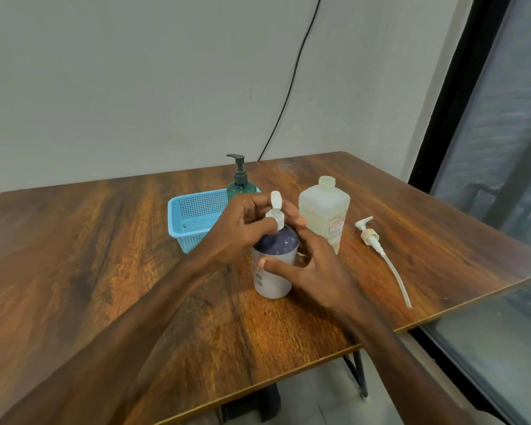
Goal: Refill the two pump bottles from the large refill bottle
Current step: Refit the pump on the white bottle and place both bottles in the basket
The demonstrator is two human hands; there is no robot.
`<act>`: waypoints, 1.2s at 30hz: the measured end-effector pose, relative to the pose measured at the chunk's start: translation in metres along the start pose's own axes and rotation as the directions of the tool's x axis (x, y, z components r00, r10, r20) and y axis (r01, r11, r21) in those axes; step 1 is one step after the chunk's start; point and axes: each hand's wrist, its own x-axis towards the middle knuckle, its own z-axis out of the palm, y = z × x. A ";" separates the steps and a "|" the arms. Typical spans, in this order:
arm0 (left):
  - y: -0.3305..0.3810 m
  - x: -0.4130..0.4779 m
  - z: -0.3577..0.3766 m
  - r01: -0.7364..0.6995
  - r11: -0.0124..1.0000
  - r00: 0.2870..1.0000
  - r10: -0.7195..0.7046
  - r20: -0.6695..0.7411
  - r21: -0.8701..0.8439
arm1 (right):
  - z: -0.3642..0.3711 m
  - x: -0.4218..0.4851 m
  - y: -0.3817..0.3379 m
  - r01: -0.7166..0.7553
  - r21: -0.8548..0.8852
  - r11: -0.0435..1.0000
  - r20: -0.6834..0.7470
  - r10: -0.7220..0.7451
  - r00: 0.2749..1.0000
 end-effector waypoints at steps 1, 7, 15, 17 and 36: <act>-0.002 0.000 0.002 -0.001 0.999 1.000 0.001 -0.020 0.044 | 0.000 0.000 0.001 -0.001 0.000 1.000 -0.001 0.001 1.000; -0.008 -0.006 -0.009 0.071 0.997 0.978 -0.061 -0.201 0.043 | 0.000 0.002 0.004 0.015 0.022 1.000 0.005 -0.015 1.000; 0.001 0.000 0.006 0.055 0.998 0.998 -0.054 0.026 -0.044 | 0.003 0.002 0.009 0.020 0.019 1.000 -0.023 -0.019 1.000; 0.001 0.007 0.017 0.053 0.998 0.999 -0.053 -0.007 -0.028 | 0.003 0.001 0.008 0.021 0.029 0.999 -0.029 -0.020 0.999; -0.007 -0.015 0.012 0.124 0.969 0.922 -0.032 -0.386 0.215 | 0.006 0.000 0.005 0.011 0.076 0.997 -0.032 -0.009 0.999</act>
